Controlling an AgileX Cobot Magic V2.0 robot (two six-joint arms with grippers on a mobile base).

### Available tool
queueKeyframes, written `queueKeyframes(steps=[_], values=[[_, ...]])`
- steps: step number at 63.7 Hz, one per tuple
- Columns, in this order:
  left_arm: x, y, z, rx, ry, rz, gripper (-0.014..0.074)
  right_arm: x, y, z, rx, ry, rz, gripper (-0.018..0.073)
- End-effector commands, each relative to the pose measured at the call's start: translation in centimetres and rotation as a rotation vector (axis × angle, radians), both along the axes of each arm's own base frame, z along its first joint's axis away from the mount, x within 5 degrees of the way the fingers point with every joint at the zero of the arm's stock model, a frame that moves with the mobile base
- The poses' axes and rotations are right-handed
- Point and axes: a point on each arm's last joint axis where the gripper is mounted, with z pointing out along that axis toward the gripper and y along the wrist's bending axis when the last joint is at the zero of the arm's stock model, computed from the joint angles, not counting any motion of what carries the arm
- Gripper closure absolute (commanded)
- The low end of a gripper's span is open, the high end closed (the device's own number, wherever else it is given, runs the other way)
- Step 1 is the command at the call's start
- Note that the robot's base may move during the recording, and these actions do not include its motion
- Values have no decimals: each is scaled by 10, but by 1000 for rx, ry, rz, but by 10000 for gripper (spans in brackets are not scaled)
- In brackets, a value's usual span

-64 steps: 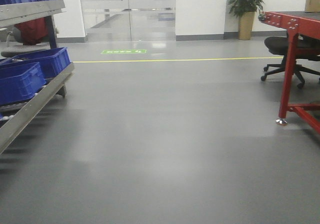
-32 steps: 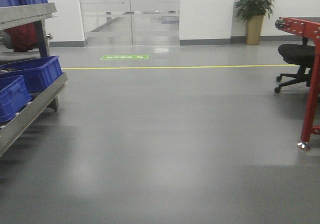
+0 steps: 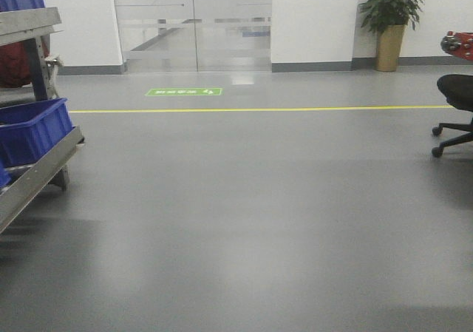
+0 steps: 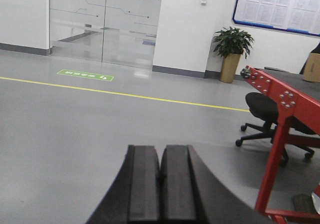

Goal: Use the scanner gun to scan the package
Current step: 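Drive the base forward along the floor past the blue bin rack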

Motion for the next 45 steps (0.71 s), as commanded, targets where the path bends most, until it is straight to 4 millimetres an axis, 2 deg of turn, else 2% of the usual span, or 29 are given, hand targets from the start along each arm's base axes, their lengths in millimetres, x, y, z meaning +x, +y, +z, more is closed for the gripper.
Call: queueKeyframes(steps=[1,45], values=[[-1,0,2,0,-24,2,708,0,0,2,-5,-25,-3,727],[-1,0,2,0,-24,4,708,0,0,2,-5,-25,-3,727]])
